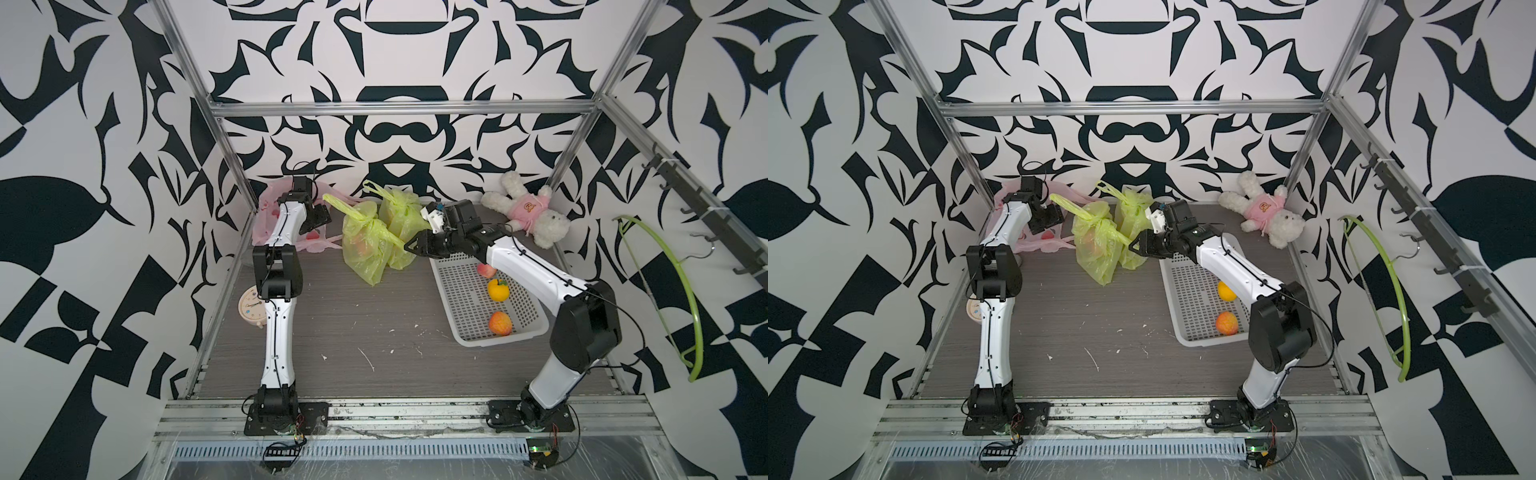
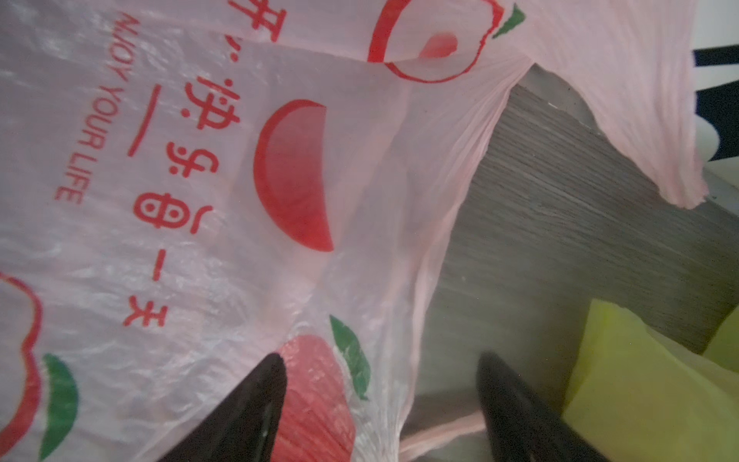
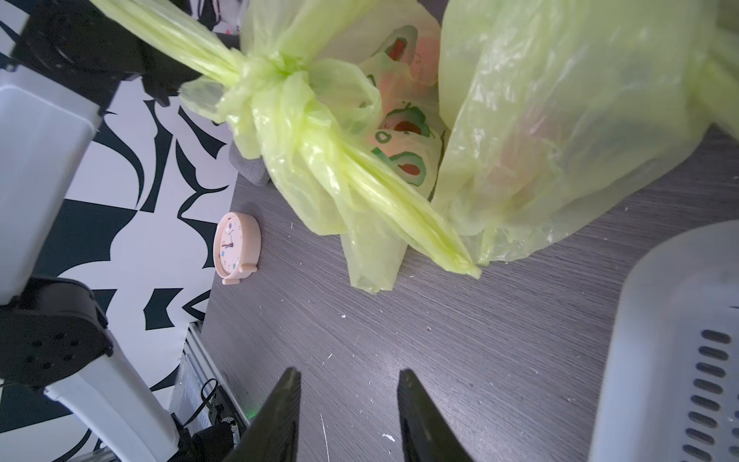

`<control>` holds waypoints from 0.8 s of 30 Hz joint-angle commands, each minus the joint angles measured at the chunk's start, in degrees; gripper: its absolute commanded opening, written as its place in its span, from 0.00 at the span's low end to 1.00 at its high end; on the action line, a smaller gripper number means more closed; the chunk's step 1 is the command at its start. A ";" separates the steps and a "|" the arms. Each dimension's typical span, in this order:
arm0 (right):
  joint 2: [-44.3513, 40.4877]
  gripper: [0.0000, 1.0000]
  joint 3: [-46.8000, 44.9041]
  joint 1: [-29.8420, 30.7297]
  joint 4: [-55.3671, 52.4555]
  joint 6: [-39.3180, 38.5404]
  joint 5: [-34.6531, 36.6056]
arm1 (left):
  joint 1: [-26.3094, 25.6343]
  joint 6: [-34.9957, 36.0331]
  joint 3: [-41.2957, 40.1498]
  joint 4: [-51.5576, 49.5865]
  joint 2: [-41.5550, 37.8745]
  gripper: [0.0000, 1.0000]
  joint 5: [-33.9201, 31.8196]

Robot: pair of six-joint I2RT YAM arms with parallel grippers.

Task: Place the peach into a plastic bag & tie a knot
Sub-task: Pick up the plastic bag from the corner of the board.

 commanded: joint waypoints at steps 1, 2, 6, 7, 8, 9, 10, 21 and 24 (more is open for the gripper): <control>-2.51 0.41 -0.31 0.18 -1.18 -1.68 -1.24 | -1.33 2.32 2.46 -3.13 3.17 0.80 -2.03; -2.94 0.41 -0.63 0.07 -1.27 -1.72 -1.43 | -1.50 2.71 3.37 -4.09 3.97 0.80 -2.62; -4.70 0.41 -1.90 -0.31 -1.10 -1.44 -2.48 | -2.13 3.52 5.18 -8.16 6.50 0.80 -6.31; -5.08 0.41 -2.11 -0.38 -0.88 -1.30 -2.65 | -2.28 3.61 5.22 -8.80 6.77 0.80 -7.06; -5.58 0.41 -2.40 -0.55 -0.77 -1.19 -2.82 | -2.22 3.61 5.27 -9.69 7.11 0.78 -8.05; -6.14 0.40 -2.73 -0.68 -0.51 -0.93 -3.14 | -2.22 3.76 5.15 -10.55 7.33 0.75 -8.25; -6.68 0.41 -2.97 -0.83 -0.25 -0.83 -3.33 | -2.18 3.95 5.22 -11.40 7.64 0.71 -8.56; -11.70 0.38 -6.66 -1.59 -0.38 -0.62 -3.46 | -1.63 3.15 -1.56 -10.77 3.79 0.00 -1.40; -13.45 0.38 -8.00 -1.56 -1.54 -1.23 -3.31 | -0.95 2.82 -3.36 -9.49 -0.45 0.00 -0.53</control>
